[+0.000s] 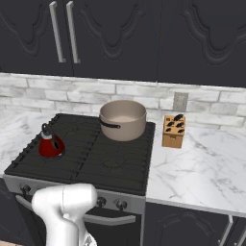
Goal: Pick the kettle from the counter and place it on a stove burner. Then turn the burner on.
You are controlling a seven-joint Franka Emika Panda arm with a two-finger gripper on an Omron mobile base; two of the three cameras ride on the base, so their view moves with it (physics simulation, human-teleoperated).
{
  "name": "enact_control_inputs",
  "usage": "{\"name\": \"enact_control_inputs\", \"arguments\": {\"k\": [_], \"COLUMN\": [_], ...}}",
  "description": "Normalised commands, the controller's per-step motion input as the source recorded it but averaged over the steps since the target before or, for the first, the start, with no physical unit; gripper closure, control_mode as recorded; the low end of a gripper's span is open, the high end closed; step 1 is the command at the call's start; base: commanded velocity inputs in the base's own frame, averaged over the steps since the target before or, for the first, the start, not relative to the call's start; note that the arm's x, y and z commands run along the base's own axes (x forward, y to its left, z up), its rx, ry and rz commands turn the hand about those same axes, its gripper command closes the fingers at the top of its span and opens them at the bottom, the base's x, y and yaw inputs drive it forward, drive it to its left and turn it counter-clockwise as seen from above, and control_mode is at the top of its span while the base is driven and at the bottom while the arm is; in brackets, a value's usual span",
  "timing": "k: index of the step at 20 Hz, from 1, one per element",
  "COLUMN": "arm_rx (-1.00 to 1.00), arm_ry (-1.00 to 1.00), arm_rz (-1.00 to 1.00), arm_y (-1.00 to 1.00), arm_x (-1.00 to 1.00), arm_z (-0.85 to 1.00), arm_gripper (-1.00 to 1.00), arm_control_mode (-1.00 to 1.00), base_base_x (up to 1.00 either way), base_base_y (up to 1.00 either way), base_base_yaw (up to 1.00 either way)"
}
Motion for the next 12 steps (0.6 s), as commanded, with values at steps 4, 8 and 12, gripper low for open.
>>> {"name": "enact_control_inputs", "arguments": {"k": [4, 8, 12], "arm_rx": [0.32, 0.33, 0.35], "arm_ry": [-0.58, -0.69, -0.73], "arm_rz": [0.0, 0.0, 0.0], "arm_y": [-0.85, -0.63, -0.34], "arm_x": [-0.18, 0.0, 0.0], "arm_z": [-1.0, -0.99, -0.59], "arm_gripper": [-1.0, -1.0, -1.0], "arm_control_mode": [-1.0, -1.0, -1.0], "base_base_x": [0.0, 0.0, 0.0], "base_base_y": [0.0, 0.0, 0.0], "base_base_yaw": [0.0, 0.0, 0.0]}}
